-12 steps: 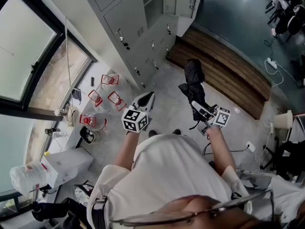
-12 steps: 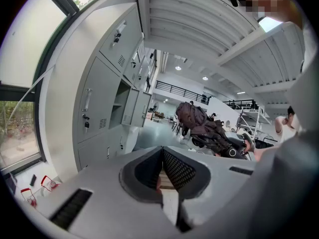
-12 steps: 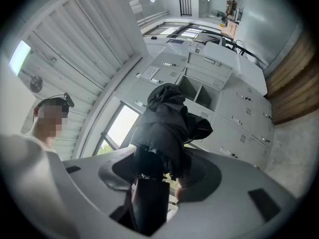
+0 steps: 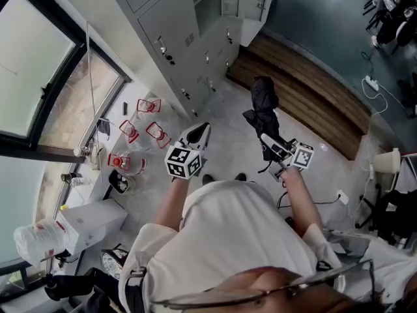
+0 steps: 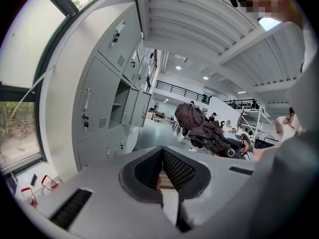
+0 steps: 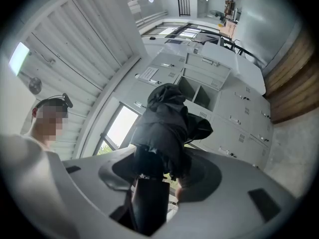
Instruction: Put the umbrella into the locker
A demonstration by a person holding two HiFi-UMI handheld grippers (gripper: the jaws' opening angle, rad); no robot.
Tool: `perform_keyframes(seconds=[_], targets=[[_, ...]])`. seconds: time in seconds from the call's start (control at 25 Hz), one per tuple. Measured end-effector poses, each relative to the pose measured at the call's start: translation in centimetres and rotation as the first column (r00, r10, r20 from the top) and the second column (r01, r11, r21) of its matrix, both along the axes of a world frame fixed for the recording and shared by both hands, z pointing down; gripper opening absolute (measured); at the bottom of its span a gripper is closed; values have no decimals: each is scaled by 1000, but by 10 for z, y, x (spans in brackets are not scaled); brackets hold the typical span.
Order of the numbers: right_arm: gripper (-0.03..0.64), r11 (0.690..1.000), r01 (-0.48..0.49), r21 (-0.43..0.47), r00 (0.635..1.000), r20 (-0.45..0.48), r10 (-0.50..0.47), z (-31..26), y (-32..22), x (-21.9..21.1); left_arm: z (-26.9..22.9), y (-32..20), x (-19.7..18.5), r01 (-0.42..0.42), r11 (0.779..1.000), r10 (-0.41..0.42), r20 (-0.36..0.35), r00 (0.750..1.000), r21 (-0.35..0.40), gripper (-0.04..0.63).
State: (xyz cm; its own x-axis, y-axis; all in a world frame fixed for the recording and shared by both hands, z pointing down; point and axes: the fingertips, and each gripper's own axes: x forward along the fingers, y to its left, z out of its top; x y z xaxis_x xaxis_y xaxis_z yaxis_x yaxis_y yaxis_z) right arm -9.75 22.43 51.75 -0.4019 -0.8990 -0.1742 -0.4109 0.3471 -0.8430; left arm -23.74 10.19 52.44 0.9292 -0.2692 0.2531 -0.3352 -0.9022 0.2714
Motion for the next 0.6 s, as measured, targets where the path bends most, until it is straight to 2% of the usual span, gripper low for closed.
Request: perform_keyframes(seconds=[0.28, 0.6], targets=[[229, 1000, 14, 5, 1000, -2, -14, -4, 2, 10, 0, 10, 11, 5, 1000, -5, 9, 1000, 0, 5], [229, 1000, 18, 6, 1000, -26, -18, -3, 12, 39, 1, 26, 42, 7, 1000, -7, 19, 1000, 8, 5]])
